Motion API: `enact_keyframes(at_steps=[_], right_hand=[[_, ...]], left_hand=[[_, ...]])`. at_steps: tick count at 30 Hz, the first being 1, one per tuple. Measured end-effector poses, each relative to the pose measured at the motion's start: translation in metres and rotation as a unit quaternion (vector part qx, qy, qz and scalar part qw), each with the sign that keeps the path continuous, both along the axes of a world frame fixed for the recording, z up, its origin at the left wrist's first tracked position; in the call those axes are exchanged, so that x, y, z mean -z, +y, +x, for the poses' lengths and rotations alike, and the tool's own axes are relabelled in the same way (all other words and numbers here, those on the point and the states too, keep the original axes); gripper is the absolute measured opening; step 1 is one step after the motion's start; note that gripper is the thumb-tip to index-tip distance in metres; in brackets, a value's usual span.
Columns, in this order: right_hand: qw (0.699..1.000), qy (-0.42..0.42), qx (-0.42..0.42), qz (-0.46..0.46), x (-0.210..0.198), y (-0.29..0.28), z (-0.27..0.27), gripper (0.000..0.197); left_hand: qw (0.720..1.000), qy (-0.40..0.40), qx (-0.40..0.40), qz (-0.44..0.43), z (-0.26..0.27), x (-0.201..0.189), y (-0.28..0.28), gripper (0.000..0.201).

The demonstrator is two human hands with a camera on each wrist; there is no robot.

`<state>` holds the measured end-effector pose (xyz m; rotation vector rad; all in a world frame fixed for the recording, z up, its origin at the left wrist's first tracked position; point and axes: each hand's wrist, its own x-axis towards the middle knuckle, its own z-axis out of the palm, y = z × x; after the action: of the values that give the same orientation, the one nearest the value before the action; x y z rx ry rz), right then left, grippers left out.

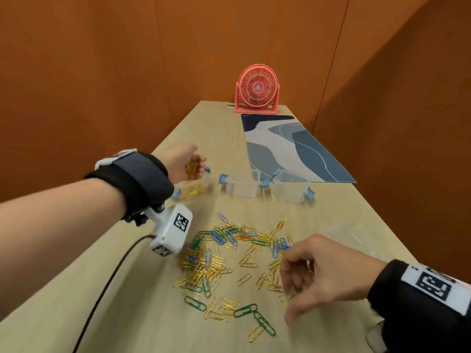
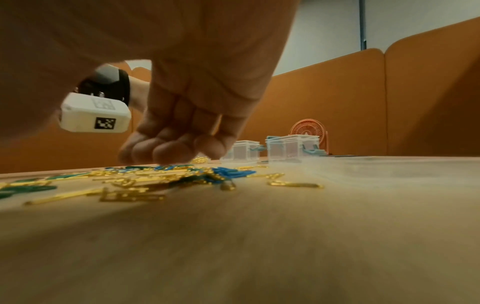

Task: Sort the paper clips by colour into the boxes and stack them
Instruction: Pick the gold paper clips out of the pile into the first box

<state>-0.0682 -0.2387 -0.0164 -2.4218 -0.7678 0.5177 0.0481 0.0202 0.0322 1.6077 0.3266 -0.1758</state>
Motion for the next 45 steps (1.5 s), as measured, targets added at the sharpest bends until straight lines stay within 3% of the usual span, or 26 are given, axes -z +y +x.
enact_keyframes(at_steps=[3, 6, 12, 14, 16, 18, 21, 23, 25, 28, 31, 35, 38, 45], right_hand=[[0.997, 0.066, -0.007, -0.051, 0.0, -0.008, 0.002, 0.043], [0.994, 0.089, -0.012, -0.058, 0.001, -0.01, 0.006, 0.034], [0.998, 0.05, -0.015, -0.028, 0.009, -0.002, 0.008, 0.014], [1.0, 0.019, -0.005, -0.013, 0.011, 0.0, 0.012, 0.007], [1.0, -0.005, 0.0, 0.002, 0.013, 0.001, 0.014, 0.009], [1.0, -0.004, 0.005, 0.019, 0.012, 0.003, 0.014, 0.014], [0.999, -0.024, 0.01, 0.026, 0.009, 0.006, 0.013, 0.014], [0.994, -0.096, 0.055, 0.014, 0.008, 0.004, 0.016, 0.011], [0.979, -0.159, 0.121, -0.024, 0.01, 0.0, 0.021, 0.017], [0.973, -0.132, 0.155, -0.11, 0.014, -0.004, 0.024, 0.048], [0.985, -0.078, 0.099, -0.119, 0.013, 0.002, 0.022, 0.072], [0.988, -0.07, 0.052, -0.124, 0.01, 0.01, 0.02, 0.085], [0.99, -0.058, 0.076, -0.102, 0.011, 0.012, 0.021, 0.074], [0.994, -0.046, 0.08, -0.066, 0.012, 0.012, 0.022, 0.025]], left_hand=[[0.996, -0.043, -0.025, 0.072, 0.021, 0.002, 0.005, 0.043], [0.983, -0.049, 0.0, 0.175, 0.033, 0.014, 0.011, 0.051], [0.92, -0.068, 0.11, 0.369, 0.022, 0.015, 0.02, 0.059], [0.885, -0.108, 0.122, 0.436, 0.005, 0.015, 0.018, 0.046], [0.827, -0.137, 0.187, 0.513, -0.018, 0.023, 0.014, 0.032], [0.76, -0.136, 0.295, 0.562, -0.039, 0.038, 0.007, 0.035], [0.714, -0.144, 0.372, 0.575, -0.056, 0.062, -0.001, 0.047], [0.709, -0.17, 0.384, 0.566, -0.06, 0.068, -0.007, 0.045], [0.721, -0.186, 0.389, 0.542, -0.061, 0.068, -0.012, 0.037], [0.734, -0.225, 0.369, 0.524, -0.058, 0.066, -0.02, 0.031], [0.738, -0.247, 0.375, 0.504, -0.05, 0.063, -0.029, 0.055], [0.68, -0.2, 0.481, 0.517, -0.049, 0.064, -0.047, 0.089], [0.664, -0.217, 0.501, 0.511, -0.055, 0.068, -0.056, 0.087], [0.718, -0.234, 0.459, 0.468, -0.07, 0.067, -0.047, 0.047]])
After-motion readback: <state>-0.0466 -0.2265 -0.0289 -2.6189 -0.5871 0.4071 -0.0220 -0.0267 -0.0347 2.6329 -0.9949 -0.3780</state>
